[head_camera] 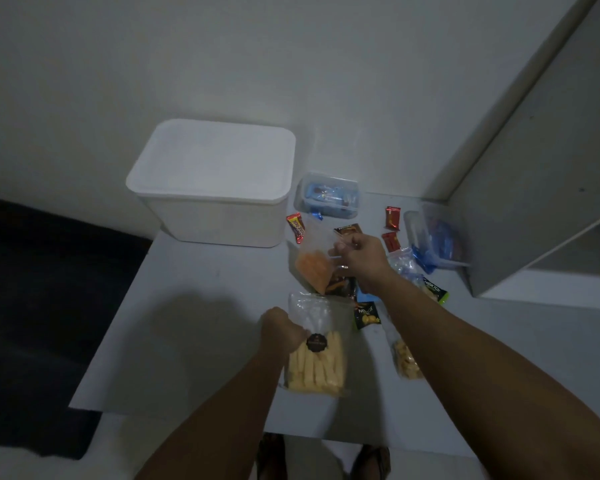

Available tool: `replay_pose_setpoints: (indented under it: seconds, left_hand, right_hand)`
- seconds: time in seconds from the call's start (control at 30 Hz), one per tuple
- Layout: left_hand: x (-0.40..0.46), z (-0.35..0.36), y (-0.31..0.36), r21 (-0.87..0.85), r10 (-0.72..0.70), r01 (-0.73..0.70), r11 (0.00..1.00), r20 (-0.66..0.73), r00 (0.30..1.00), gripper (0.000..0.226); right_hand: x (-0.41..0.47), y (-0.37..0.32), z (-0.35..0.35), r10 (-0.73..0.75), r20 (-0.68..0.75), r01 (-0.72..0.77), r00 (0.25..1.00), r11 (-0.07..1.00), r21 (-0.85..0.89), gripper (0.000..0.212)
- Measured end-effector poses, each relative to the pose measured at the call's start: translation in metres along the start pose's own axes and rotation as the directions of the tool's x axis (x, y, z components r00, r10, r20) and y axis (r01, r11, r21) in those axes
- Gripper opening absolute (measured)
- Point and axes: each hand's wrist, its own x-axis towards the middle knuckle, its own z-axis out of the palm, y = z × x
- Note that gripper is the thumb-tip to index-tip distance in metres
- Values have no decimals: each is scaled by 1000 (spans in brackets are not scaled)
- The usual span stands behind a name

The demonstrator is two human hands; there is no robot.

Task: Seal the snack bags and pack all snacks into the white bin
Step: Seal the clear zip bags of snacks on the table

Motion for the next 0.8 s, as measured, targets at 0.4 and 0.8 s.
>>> replay_pose_setpoints:
  seconds: [0.4, 0.8]
  left_hand:
    - [29, -59, -6, -316, -67, 105, 943, 129, 989, 27]
    - [33, -42, 9, -72, 71, -69, 995, 36, 997, 42]
  right_hand:
    - [5, -1, 5, 20, 65, -23, 998, 999, 48, 17]
    - [8, 17, -14, 98, 99, -74, 990, 972, -221, 31]
